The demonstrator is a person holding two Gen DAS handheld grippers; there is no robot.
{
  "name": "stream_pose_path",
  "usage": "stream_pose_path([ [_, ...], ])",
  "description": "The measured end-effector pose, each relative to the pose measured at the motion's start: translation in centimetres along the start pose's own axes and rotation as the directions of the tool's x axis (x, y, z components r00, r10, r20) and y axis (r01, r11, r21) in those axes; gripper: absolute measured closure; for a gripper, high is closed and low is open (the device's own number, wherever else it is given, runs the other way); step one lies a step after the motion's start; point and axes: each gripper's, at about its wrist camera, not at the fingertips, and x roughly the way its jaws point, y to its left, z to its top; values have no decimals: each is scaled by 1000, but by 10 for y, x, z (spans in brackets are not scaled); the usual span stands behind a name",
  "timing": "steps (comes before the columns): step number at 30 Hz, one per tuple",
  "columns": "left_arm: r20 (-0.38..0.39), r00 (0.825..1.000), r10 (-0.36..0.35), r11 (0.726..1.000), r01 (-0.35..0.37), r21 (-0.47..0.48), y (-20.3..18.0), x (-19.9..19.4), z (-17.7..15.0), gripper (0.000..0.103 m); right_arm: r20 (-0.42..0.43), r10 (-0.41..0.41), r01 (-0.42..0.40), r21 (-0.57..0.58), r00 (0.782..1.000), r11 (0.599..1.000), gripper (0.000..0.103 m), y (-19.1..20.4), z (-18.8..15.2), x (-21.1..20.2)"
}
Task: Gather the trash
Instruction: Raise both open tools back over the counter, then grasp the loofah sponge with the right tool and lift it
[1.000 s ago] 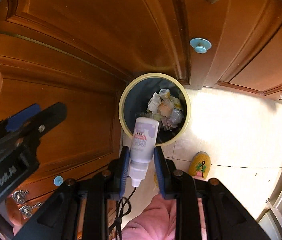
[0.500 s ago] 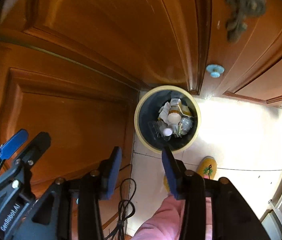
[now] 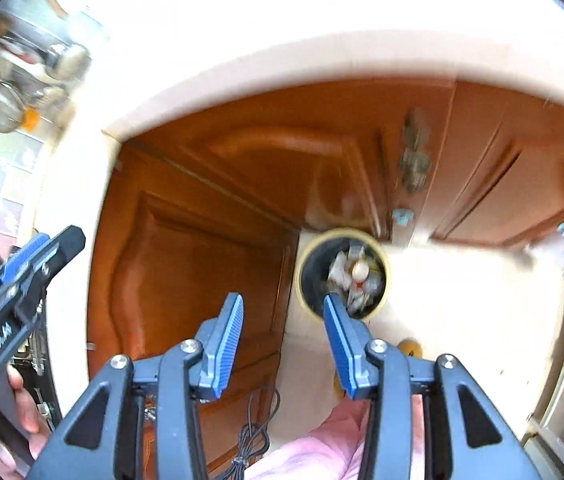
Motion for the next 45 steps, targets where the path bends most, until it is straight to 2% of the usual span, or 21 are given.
stream_pose_path([
  [2, 64, 998, -17, 1000, 17, 5, -2, -25, 16, 37, 60, -7, 8, -20, 998, 1000, 60, 8, 6, -29],
  [5, 169, 985, -32, 999, 28, 28, -8, -59, 39, 37, 153, -22, 28, -40, 988, 999, 60, 17, 17, -69],
  [9, 306, 951, -41, 997, 21, 68, -20, -103, 65, 29, 274, -21, 35, -46, 961, 998, 60, 26, 36, -123],
  [11, 363, 931, -37, 996, 5, 89, -26, -117, 77, 29, 323, -23, 41, -46, 946, 998, 60, 30, 47, -146],
  [13, 402, 915, -39, 994, -6, 110, -31, -133, 89, 28, 363, -20, 41, -49, 932, 998, 60, 36, 56, -168],
  [17, 440, 897, -47, 991, -14, 134, -39, -154, 114, 26, 432, -12, 32, -38, 902, 999, 60, 39, 78, -205],
  [21, 466, 884, -27, 991, -36, 126, -41, -167, 137, 23, 458, -23, 36, -22, 889, 999, 60, 40, 106, -225],
  [25, 462, 887, -11, 993, -44, 107, -39, -159, 167, 21, 468, 6, 7, -25, 884, 1000, 60, 38, 142, -225],
  [30, 442, 895, 49, 993, -92, 77, -39, -122, 207, 21, 474, 56, -36, -51, 879, 998, 60, 31, 195, -215],
  [37, 330, 933, 143, 982, -175, 68, -56, -48, 280, 21, 410, 127, -101, -84, 903, 991, 60, 13, 290, -181],
  [41, 270, 942, 200, 971, -228, 76, -64, -8, 315, 21, 382, 163, -137, -95, 910, 986, 60, -1, 340, -163],
  [45, 200, 953, 229, 968, -244, 54, -64, 30, 346, 21, 364, 200, -181, -86, 910, 980, 60, -17, 386, -143],
])
